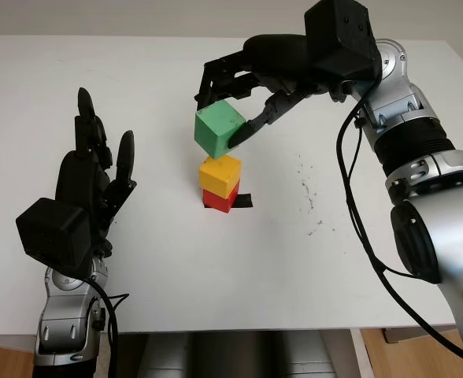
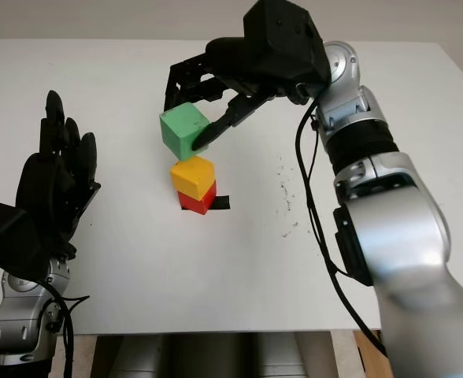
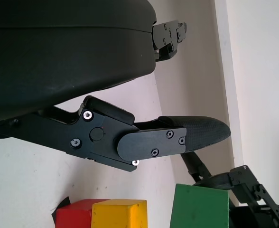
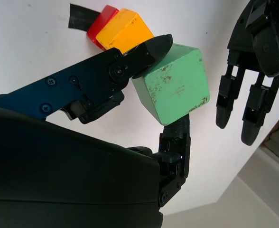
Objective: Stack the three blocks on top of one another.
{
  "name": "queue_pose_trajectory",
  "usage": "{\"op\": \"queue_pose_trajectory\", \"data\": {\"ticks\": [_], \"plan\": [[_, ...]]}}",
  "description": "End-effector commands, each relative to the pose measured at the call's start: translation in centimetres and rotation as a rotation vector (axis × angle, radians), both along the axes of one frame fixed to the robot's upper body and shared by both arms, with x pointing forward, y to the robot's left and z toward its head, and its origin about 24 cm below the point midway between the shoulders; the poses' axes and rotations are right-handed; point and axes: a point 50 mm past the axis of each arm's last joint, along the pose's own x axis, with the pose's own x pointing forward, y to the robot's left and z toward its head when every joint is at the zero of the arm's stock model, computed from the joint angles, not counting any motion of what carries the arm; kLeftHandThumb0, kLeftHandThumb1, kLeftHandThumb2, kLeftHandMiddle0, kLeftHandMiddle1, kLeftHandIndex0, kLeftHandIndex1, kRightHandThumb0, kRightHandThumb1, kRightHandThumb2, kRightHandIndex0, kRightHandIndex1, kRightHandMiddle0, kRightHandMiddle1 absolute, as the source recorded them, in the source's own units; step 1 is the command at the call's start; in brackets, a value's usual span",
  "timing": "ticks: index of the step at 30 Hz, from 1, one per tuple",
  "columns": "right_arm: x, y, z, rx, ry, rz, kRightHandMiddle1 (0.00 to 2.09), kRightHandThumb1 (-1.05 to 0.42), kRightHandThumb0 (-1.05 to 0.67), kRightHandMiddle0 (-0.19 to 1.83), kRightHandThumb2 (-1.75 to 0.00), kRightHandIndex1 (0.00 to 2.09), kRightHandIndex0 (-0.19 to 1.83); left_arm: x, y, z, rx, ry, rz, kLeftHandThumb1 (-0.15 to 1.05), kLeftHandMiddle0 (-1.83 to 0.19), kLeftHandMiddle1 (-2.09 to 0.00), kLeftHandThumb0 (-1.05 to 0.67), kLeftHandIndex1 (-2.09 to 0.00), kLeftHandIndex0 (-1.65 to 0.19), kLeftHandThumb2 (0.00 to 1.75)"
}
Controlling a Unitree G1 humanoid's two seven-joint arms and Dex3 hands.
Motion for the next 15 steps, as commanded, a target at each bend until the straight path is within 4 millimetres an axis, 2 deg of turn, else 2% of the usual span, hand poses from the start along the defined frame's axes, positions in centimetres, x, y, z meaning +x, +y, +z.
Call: {"op": "queue_pose_trajectory", "data": {"ticks": [1, 15], "plan": [[-0.06, -0.01, -0.19, 0.004, -0.016, 0.004, 1.59, -0.95, -0.45, 0.36, -0.05, 0.03, 0.31, -0.21, 0.0, 0.2, 0.005, -0.016, 0.002, 1.05, 0.19, 0.0, -0.78, 0.0, 0.19, 0.53], [-0.09, -0.32, -0.64, -0.046, -0.006, 0.012, 1.6, -0.95, -0.44, 0.38, -0.05, 0.04, 0.33, -0.25, -0.03, 0.32, 0.017, -0.018, -0.002, 1.05, 0.19, 0.0, -0.78, 0.0, 0.19, 0.53]]}}
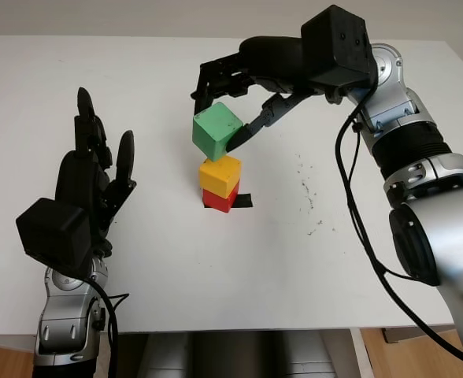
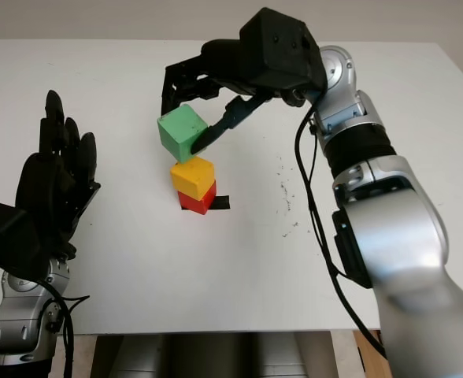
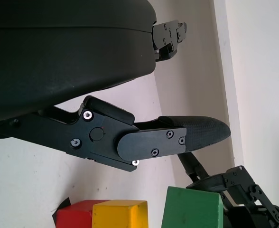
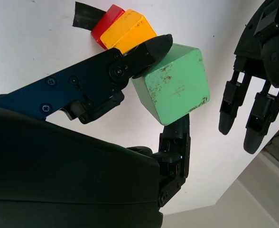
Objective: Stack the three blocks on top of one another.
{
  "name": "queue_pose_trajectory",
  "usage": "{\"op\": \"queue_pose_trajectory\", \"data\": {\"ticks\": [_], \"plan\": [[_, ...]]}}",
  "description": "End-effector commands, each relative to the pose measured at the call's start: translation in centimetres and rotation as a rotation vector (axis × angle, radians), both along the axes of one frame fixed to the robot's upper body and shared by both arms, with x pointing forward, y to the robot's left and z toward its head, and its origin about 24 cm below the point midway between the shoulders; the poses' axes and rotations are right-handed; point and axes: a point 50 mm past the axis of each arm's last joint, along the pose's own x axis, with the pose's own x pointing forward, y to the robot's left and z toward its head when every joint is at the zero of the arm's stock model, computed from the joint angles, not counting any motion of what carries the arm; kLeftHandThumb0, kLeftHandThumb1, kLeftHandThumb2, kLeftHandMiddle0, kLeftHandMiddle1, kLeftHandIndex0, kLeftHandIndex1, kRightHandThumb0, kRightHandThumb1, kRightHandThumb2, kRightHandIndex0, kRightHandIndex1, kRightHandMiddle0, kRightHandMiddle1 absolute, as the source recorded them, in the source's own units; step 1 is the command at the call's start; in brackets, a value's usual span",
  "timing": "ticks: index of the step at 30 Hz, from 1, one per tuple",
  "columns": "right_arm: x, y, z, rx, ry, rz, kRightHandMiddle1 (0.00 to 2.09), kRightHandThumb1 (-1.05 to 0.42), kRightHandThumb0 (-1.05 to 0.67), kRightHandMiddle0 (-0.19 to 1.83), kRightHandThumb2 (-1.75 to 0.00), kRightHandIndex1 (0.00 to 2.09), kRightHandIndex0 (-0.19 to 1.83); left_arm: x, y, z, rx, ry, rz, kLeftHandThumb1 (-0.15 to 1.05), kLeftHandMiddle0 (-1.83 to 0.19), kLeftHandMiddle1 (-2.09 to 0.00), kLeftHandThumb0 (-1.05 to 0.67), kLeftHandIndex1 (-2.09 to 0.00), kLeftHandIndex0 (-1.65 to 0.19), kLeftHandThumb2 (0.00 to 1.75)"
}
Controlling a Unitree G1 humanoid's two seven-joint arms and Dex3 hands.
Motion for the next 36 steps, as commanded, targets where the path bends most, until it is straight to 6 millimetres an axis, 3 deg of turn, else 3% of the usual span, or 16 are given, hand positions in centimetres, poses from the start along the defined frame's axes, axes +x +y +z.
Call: {"op": "queue_pose_trajectory", "data": {"ticks": [1, 21, 32, 36], "plan": [[0.1, -0.5, -0.1, -0.016, 0.011, -0.013, 1.6, -0.95, -0.44, 0.38, -0.05, 0.04, 0.33, -0.2, 0.0, 0.3, 0.005, -0.018, -0.005, 1.05, 0.19, 0.0, -0.78, 0.0, 0.19, 0.54], [0.3, -0.9, -2.8, -0.071, 0.074, -0.041, 1.56, -0.93, -0.46, 0.42, -0.05, 0.06, 0.36, -0.2, 0.1, 0.3, 0.008, -0.015, -0.005, 1.05, 0.19, 0.0, -0.78, 0.0, 0.19, 0.53], [0.4, -1.0, -3.3, -0.084, 0.093, -0.05, 1.56, -0.93, -0.47, 0.41, -0.05, 0.05, 0.35, -0.3, 0.1, 0.4, 0.012, -0.015, -0.007, 1.05, 0.19, 0.0, -0.79, 0.0, 0.19, 0.52], [0.4, -1.1, -3.0, -0.084, 0.11, -0.049, 1.41, -0.9, -0.56, 0.23, -0.04, 0.02, 0.29, -0.2, 0.1, 0.4, 0.011, -0.015, -0.008, 1.05, 0.19, 0.0, -0.79, 0.0, 0.19, 0.53]]}}
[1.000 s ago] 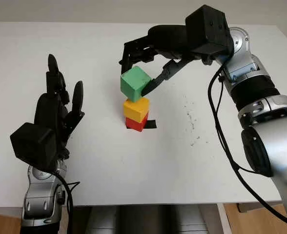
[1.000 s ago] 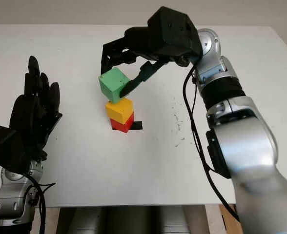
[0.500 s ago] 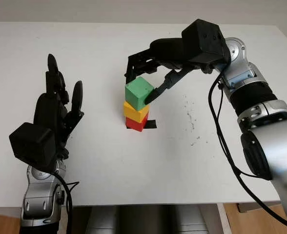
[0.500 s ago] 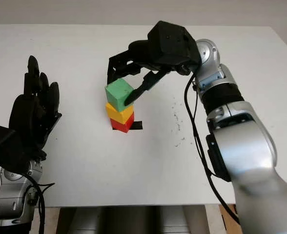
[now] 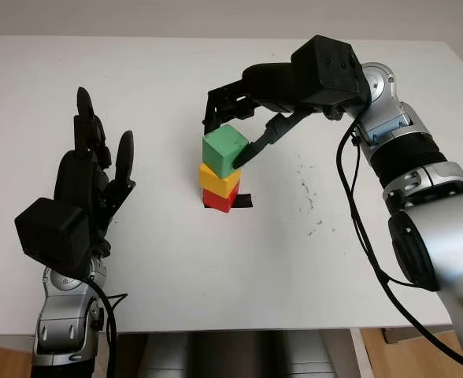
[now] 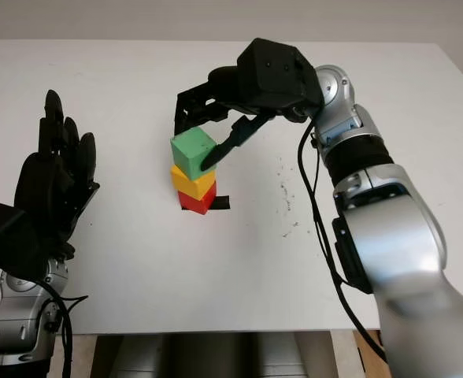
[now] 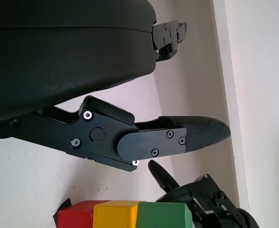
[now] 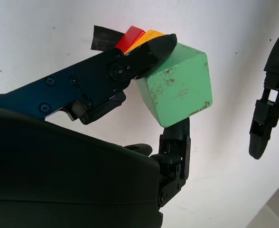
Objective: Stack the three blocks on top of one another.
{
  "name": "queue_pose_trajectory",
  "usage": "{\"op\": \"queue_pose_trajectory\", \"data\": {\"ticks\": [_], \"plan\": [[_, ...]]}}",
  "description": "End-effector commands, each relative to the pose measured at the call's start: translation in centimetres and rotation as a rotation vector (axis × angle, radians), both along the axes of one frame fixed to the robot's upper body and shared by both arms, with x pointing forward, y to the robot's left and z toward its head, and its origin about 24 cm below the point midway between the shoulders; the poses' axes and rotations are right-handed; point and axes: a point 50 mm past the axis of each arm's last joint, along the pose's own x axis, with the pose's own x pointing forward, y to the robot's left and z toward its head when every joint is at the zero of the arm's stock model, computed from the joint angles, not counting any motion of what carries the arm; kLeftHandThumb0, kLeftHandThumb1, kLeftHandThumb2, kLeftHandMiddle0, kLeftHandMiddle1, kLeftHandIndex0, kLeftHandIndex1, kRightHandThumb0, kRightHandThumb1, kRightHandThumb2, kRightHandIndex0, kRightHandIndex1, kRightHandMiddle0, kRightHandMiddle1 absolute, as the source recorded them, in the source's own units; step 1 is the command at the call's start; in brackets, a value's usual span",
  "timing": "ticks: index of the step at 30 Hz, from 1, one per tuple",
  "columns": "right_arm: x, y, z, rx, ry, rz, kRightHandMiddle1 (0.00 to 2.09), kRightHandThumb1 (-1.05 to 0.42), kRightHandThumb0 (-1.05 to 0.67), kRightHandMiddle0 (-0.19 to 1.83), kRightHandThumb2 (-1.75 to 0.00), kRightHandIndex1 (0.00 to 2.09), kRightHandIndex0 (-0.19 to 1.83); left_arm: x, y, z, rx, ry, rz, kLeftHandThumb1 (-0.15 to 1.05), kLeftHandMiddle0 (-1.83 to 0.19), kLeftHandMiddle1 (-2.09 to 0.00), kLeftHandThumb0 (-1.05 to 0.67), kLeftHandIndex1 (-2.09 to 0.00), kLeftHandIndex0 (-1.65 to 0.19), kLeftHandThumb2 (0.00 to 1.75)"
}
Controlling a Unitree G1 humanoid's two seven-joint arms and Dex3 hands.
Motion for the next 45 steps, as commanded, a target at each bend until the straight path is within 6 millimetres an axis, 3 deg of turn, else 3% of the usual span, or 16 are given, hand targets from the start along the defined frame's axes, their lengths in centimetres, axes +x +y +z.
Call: {"op": "queue_pose_trajectory", "data": {"ticks": [1, 8, 15, 22, 24, 27, 29, 33, 38, 45], "plan": [[0.0, -0.5, -0.2, -0.007, 0.019, -0.012, 1.32, -0.88, -0.6, 0.15, -0.04, 0.01, 0.23, -0.2, -0.1, 0.3, 0.004, -0.018, -0.001, 1.05, 0.19, 0.0, -0.79, 0.0, 0.19, 0.52], [-0.2, -1.4, 1.0, 0.029, 0.007, -0.004, 0.59, -0.87, -0.68, -0.08, -0.05, 0.01, 0.03, -0.1, -0.1, 0.4, 0.012, -0.021, -0.004, 1.05, 0.19, 0.0, -0.77, 0.0, 0.19, 0.54], [-0.6, -2.7, 2.5, 0.099, 0.026, 0.002, 0.04, -0.87, -0.82, -0.19, -0.06, 0.0, -0.19, 0.1, -0.1, 0.4, 0.02, -0.022, -0.007, 1.05, 0.19, 0.0, -0.8, 0.0, 0.19, 0.53], [-0.9, -5.2, 3.7, 0.332, 0.055, -0.06, 0.0, -0.93, -0.96, -0.19, -0.08, 0.0, -0.19, 0.3, -0.1, 0.3, 0.004, -0.021, -0.009, 1.05, 0.19, 0.0, -0.8, 0.0, 0.19, 0.51], [-1.0, -6.6, 2.3, 0.478, 0.053, -0.143, 0.0, -0.99, -0.94, -0.19, -0.13, 0.0, -0.19, 0.3, -0.1, 0.2, 0.007, -0.021, -0.009, 1.05, 0.19, 0.0, -0.8, 0.0, 0.19, 0.51], [-1.5, -7.4, -0.3, 0.63, 0.063, -0.244, 0.0, -1.04, -0.9, -0.19, -0.35, 0.0, -0.19, 0.3, 0.0, -0.2, -0.009, -0.013, -0.008, 1.05, 0.19, 0.0, -0.79, 0.0, 0.19, 0.51], [-2.3, -7.7, -2.6, 0.683, 0.077, -0.302, 0.0, -1.05, -0.8, -0.19, -0.59, 0.0, -0.19, 0.4, 0.0, -0.4, -0.028, -0.007, -0.007, 1.05, 0.19, 0.0, -0.8, 0.0, 0.19, 0.49], [-3.8, -7.0, -5.8, 0.814, 0.118, -0.412, 0.0, -1.05, -0.8, -0.19, -0.72, 0.0, -0.19, 0.7, 0.3, -0.3, -0.02, -0.007, -0.015, 1.05, 0.19, 0.0, -0.79, 0.0, 0.19, 0.5], [-4.5, -6.4, -7.6, 0.961, 0.147, -0.539, 0.0, -1.05, -0.82, -0.19, -0.78, 0.0, -0.19, 1.1, 0.6, 0.2, 0.02, -0.018, -0.033, 1.05, 0.19, 0.0, -0.8, 0.0, 0.19, 0.54], [-4.4, -6.4, -8.0, 0.992, 0.103, -0.655, 0.0, -1.05, -0.78, -0.19, -0.78, 0.0, -0.19, 1.6, 0.8, 0.2, 0.017, -0.011, -0.05, 1.05, 0.19, 0.0, -0.8, 0.0, 0.19, 0.52]]}}
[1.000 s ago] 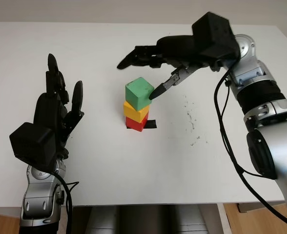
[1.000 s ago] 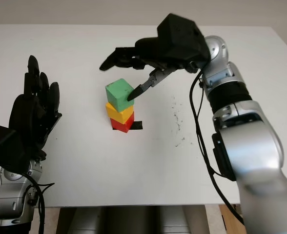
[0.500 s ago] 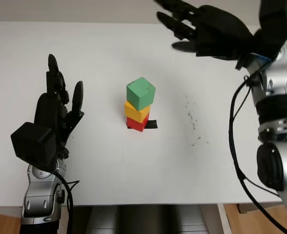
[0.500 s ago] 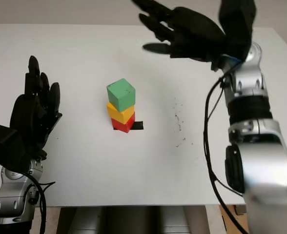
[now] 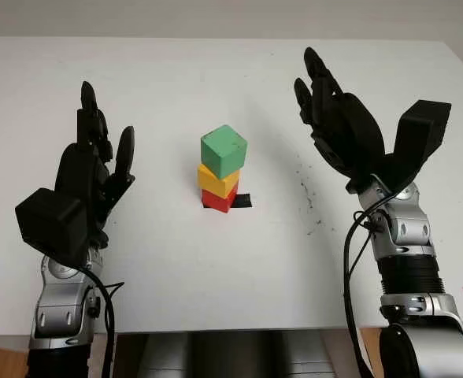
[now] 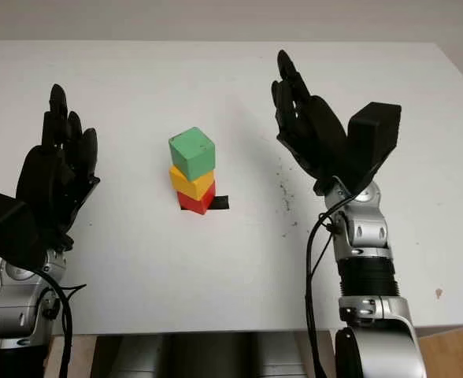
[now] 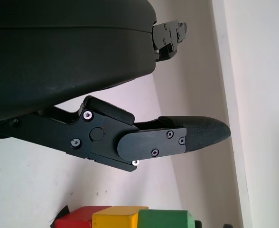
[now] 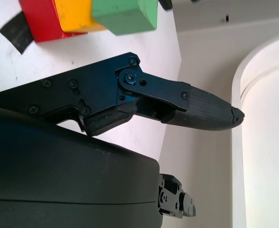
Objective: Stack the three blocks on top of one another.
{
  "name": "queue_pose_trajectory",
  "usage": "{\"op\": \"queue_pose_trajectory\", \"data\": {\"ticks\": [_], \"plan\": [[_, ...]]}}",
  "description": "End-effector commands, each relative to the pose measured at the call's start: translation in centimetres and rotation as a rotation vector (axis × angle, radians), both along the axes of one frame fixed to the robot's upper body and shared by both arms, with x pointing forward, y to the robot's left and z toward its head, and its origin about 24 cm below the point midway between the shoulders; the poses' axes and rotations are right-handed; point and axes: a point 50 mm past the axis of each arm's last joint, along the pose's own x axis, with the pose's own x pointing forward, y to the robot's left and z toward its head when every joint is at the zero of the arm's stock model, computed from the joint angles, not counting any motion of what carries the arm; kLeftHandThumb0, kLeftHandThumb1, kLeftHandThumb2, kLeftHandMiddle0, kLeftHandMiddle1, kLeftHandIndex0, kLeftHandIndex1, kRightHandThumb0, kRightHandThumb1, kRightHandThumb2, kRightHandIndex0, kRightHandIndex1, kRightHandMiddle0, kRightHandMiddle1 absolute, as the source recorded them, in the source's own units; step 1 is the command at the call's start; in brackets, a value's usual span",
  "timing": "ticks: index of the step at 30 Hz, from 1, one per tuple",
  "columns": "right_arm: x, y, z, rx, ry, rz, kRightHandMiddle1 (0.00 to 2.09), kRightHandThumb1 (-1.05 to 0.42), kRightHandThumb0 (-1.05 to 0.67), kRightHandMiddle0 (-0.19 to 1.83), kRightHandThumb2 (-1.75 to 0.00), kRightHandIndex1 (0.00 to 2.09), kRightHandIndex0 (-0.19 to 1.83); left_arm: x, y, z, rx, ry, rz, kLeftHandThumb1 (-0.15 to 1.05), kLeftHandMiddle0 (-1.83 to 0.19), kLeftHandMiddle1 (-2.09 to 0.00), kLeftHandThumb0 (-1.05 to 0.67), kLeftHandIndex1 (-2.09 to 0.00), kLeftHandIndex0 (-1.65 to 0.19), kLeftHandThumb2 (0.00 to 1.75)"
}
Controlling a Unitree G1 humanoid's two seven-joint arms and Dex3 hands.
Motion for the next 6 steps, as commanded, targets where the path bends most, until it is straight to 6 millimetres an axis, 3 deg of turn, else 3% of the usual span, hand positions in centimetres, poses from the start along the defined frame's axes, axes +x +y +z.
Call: {"op": "queue_pose_trajectory", "data": {"ticks": [1, 6], "plan": [[-0.2, 0.0, 0.0, -0.002, -0.002, -0.024, 0.0, -1.05, -0.77, -0.19, -0.79, 0.0, -0.19, 0.2, 0.2, 0.4, 0.003, -0.02, -0.007, 1.05, 0.19, 0.0, -0.8, 0.0, 0.19, 0.52], [-0.4, 0.8, -1.0, 0.013, 0.043, -0.06, 0.0, -1.05, -0.73, -0.19, -0.78, 0.0, -0.19, 0.3, 0.1, 0.3, -0.011, -0.021, -0.025, 1.05, 0.19, 0.0, -0.77, 0.0, 0.19, 0.51]]}}
